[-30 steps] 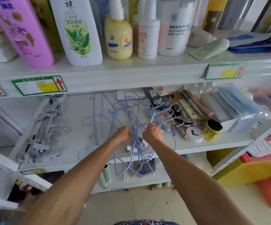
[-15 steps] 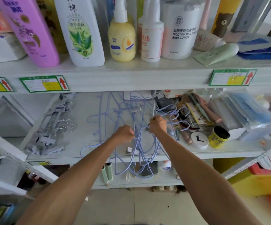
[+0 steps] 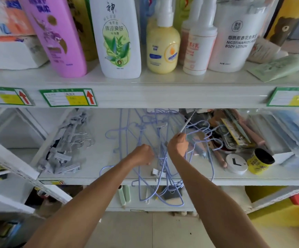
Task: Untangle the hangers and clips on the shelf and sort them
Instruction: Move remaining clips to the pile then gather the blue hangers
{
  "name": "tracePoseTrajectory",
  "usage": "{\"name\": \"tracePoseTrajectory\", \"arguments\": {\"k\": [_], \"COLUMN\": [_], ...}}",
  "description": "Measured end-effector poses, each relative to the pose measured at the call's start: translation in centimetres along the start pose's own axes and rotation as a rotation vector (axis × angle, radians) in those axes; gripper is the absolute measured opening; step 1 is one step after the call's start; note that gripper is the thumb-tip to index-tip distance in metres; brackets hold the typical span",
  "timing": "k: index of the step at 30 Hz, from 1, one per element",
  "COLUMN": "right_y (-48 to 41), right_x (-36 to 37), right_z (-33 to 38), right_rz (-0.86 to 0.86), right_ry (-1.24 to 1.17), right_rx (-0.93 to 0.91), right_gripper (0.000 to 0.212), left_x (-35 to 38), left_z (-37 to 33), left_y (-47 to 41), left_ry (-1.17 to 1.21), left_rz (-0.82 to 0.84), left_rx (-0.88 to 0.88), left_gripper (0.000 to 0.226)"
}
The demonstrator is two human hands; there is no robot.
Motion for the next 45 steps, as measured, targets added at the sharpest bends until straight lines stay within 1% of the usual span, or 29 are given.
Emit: {"name": "tracePoseTrajectory", "arguments": {"k": [3,6,7,9,10,11,12,14,15,16,18,20,22,25,28,30,31,32,33,34,36,37,38,39,41,44,45], "right_y": [-0.1,-2.6,-3.5,-4.1,-4.3,-4.3,-4.2,-6.5,-6.8,-6.5,-5.3,-5.6,-6.5,-7.0,-6.1,-5.1,-4.4,-3.6,-2.4,-1.2,1.6,3.3,4.6,6.2,8.9,11.7,12.7], "right_x": [0.8,1.0,0.8,0.7,0.7,0.7,0.6,1.6,1.5,1.0,-1.1,-2.5,-3.6,-5.0,-5.9,-5.5,-4.9,-4.2,-3.3,-2.2,0.0,0.8,1.9,2.6,4.2,6.7,7.5], "right_z": [1.1,2.7,3.1,3.5,3.3,2.9,2.4,-0.2,-0.8,-0.9,-0.2,0.2,0.2,0.2,0.1,-0.3,-0.5,-0.7,-0.7,-0.7,-0.3,0.2,0.6,1.2,2.4,4.0,4.6], "right_rz": [0.058,0.184,0.250,0.396,0.407,0.370,0.312,0.263,0.278,0.285,0.300,0.305,0.302,0.313,0.391,0.521,0.624,0.751,0.906,1.061,1.372,1.500,1.585,1.641,1.602,1.391,1.354], "right_ry": [0.008,-0.012,-0.054,-0.231,-0.280,-0.289,-0.262,-0.232,-0.254,-0.300,-0.390,-0.431,-0.399,-0.408,-0.486,-0.515,-0.534,-0.571,-0.637,-0.705,-0.790,-0.801,-0.797,-0.792,-0.735,-0.532,-0.443], "right_rx": [0.049,0.097,0.137,0.184,0.185,0.188,0.182,0.149,0.132,0.129,0.143,0.155,0.134,0.100,0.109,0.119,0.130,0.153,0.197,0.252,0.348,0.361,0.358,0.359,0.351,0.275,0.232], "right_gripper": [0.030,0.032,0.031,0.024,0.021,0.019,0.021,0.031,0.034,0.032,0.022,0.036,0.047,0.052,0.048,0.047,0.048,0.047,0.046,0.043,0.036,0.033,0.032,0.033,0.034,0.035,0.037], "left_x": [0.2,-0.2,-0.3,-0.4,-0.3,-0.2,-0.1,0.2,0.2,0.4,0.6,0.9,1.3,1.7,1.6,0.9,0.5,0.0,-0.4,-0.7,-1.4,-1.7,-2.3,-3.0,-4.7,-8.0,-9.3], "left_z": [0.7,1.2,1.4,1.5,1.4,1.3,1.0,0.4,0.1,-0.1,-0.3,-0.4,-0.7,-0.7,-0.4,-0.8,-1.1,-1.6,-2.0,-2.4,-2.4,-2.0,-1.4,-0.6,1.7,5.9,7.3], "left_y": [-0.5,-0.8,-1.0,-1.4,-1.7,-1.9,-2.1,-2.9,-3.3,-3.6,-4.5,-5.2,-5.8,-6.3,-6.7,-6.9,-7.0,-6.8,-6.7,-6.4,-5.7,-5.3,-4.7,-4.1,-2.6,-0.1,0.7], "left_ry": [0.015,0.049,0.080,0.112,0.115,0.113,0.109,0.101,0.089,0.073,0.053,0.057,0.049,0.011,0.024,0.097,0.198,0.357,0.539,0.688,0.895,1.005,1.116,1.226,1.285,1.097,1.032], "left_rz": [0.026,0.034,0.024,0.011,0.010,0.007,0.007,-0.010,-0.028,-0.048,-0.095,-0.147,-0.174,-0.181,-0.245,-0.341,-0.375,-0.381,-0.355,-0.289,-0.135,-0.086,-0.064,-0.082,-0.169,-0.316,-0.350], "left_rx": [0.012,0.037,0.028,0.022,0.021,0.025,0.027,0.022,0.021,0.014,0.006,-0.007,-0.010,-0.018,-0.071,-0.091,-0.085,-0.070,-0.057,-0.059,-0.050,-0.040,-0.023,-0.011,-0.011,-0.020,-0.025], "left_gripper": [0.016,0.016,0.016,0.016,0.016,0.016,0.016,0.016,0.016,0.016,0.021,0.028,0.031,0.034,0.036,0.029,0.027,0.025,0.025,0.027,0.035,0.038,0.039,0.038,0.033,0.031,0.030]}}
Point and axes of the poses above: each hand's wrist, its own y-axis away from the middle knuckle, its own x-axis out of the palm, z = x × y, the point moved 3 cm from there along -y, towards the middle knuckle, and after that the axes turned 7 degrees about x, right-handed, at the moved point
